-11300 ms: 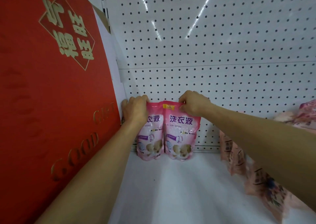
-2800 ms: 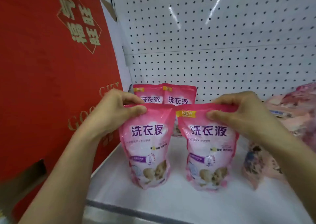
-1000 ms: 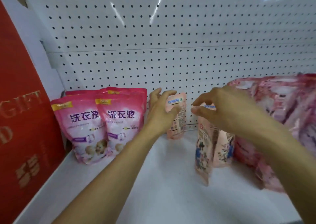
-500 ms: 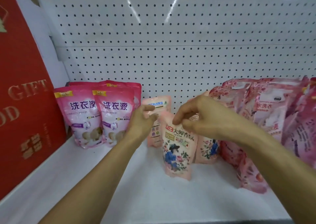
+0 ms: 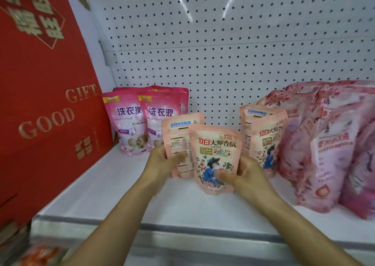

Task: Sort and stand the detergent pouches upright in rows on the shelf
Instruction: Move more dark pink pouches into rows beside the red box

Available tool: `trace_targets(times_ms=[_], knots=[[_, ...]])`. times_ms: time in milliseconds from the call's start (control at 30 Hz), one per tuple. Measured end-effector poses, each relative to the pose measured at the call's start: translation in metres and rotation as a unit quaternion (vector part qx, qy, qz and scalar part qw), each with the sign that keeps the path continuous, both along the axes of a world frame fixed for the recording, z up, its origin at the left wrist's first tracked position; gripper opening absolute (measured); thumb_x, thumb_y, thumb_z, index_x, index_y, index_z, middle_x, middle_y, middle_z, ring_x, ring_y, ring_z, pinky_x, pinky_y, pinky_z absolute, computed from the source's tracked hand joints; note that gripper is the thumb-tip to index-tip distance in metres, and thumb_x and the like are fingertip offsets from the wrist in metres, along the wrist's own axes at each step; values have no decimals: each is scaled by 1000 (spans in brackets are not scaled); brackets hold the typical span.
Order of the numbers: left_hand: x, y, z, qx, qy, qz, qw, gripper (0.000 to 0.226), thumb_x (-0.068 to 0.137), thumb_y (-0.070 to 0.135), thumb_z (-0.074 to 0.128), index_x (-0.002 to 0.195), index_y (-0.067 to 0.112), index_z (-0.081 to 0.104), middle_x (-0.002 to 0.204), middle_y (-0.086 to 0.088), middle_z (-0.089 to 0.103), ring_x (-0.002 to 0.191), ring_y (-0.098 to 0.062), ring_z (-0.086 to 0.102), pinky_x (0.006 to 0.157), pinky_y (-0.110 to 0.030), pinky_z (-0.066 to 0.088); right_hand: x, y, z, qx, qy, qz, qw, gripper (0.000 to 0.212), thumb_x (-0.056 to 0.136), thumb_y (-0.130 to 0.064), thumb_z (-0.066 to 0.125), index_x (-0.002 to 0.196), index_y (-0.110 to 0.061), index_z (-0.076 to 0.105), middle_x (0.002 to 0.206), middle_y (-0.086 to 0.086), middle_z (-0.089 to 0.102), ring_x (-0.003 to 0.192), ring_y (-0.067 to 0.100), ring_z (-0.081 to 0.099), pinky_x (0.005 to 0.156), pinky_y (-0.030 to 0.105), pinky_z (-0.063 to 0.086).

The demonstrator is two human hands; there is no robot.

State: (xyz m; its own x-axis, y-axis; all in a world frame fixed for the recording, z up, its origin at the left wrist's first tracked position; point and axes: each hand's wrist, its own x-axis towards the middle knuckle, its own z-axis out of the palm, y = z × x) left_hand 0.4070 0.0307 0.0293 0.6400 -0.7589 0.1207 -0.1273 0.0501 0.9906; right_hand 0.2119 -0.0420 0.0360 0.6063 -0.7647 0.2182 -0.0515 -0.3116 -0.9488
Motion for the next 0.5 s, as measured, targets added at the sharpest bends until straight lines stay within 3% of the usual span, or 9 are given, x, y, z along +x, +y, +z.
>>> trace_targets(times_ms=[100,233,400,500], knots=[[-1,8,-6,-26,7,42,999,25,89,4,68,110,17,71,103,1,77,98,-25,73,76,-47,61,-3,5,-6,-23,-1,-41,999,36,84,-2,71,100,-33,63,102,-9,74,92,6,71,81,32,60],[-15,35,-7,-62,3,84,994,31,87,4,71,113,20,69,104,5,76,92,-17,75,80,-46,61,-16,20,-6,-49,-24,-100,993,32,87,-4,68,110,-24,61,102,-13,72,90,-2,69,77,19,58],[-52,76,-3,-88,-32,57,994,34,87,7,72,105,34,63,89,20,75,84,-5,74,67,-28,62,-45,55,-5,-27,-97,-120,988,33,88,-3,66,112,-25,59,97,-13,72,85,-1,70,64,14,56],[-80,91,-5,-77,-33,20,996,34,85,8,73,103,36,64,92,14,76,84,-9,74,70,-34,62,-68,71,-7,-37,-101,-144,984,31,87,-1,67,106,-25,61,94,-10,74,83,3,71,68,17,57]])
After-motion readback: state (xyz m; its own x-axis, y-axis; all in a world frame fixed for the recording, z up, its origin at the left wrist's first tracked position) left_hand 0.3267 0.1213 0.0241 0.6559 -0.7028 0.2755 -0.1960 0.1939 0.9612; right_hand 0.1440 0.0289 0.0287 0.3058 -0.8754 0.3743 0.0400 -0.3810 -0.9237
